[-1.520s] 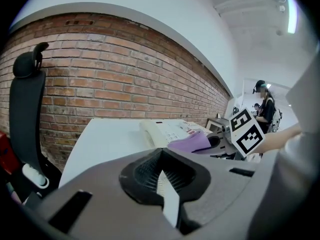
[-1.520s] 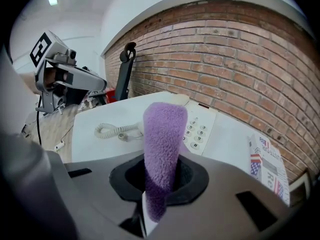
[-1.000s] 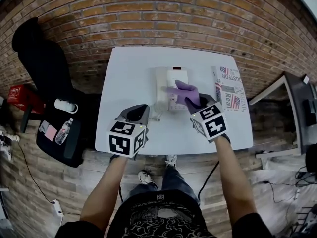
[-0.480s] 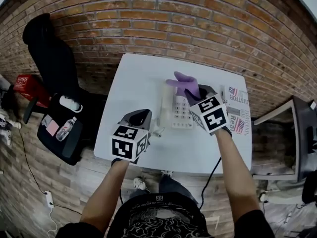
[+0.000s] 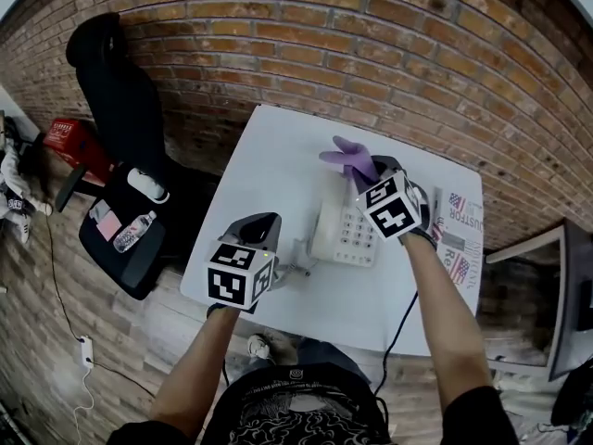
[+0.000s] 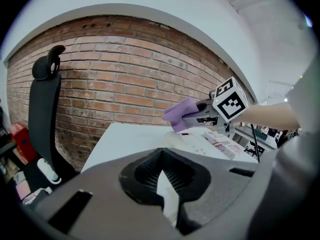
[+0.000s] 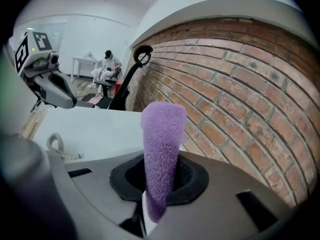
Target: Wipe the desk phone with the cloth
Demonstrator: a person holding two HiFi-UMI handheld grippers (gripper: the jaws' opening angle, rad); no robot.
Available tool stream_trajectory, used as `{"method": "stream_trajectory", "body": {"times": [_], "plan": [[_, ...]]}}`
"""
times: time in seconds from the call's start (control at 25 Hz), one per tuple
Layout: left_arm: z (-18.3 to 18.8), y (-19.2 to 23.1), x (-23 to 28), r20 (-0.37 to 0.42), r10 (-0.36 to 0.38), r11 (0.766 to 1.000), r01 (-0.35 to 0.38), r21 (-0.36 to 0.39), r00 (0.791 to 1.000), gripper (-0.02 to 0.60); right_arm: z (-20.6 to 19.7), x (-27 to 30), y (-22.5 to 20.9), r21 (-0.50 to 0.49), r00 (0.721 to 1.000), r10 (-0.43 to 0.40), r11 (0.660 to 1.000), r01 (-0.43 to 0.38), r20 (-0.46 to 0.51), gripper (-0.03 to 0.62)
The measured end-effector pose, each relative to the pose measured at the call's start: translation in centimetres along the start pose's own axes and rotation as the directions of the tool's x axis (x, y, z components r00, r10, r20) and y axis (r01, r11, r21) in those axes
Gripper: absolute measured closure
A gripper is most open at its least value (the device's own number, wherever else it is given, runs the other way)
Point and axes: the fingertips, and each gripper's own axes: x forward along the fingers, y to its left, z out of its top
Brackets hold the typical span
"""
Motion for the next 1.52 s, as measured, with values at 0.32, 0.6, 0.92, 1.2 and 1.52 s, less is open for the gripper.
{"method": "stream_trajectory", "body": {"times": [0.32,0.6,0.92,1.2,1.52], "plan": [[-0.3,0.3,0.0,-0.005,0.004,1.000,-0.004,-0.008,1.000,0.580,-0.3,1.6,2.5,0.031,0.996,0.085,0.996,-0.085,-0.013,0.551],[-1.0,0.1,-0.6,-0.009,-0.012,1.000,0.012,-0.003,1.000,0.580,-0.6,1.4,4.9,0.057,0.992,0.126,0.991,-0.124,-0.021,0.551],[-1.6,-0.3,-1.9,-0.006,-0.034,0.999,0.034,0.005,0.999,0.580,-1.4,0.2,7.4,0.077,0.990,0.138,0.988,-0.135,-0.034,0.551],[-2.5,-0.8,-2.8,-0.011,-0.060,0.998,0.060,0.016,0.998,0.580,-2.2,-0.8,9.4,0.096,0.989,0.137,0.986,-0.132,-0.046,0.551],[-3.0,-1.1,-3.7,-0.007,-0.088,0.996,0.088,0.028,0.996,0.580,-2.9,-2.1,11.6,0.121,0.987,0.152,0.982,-0.144,-0.056,0.551]]}}
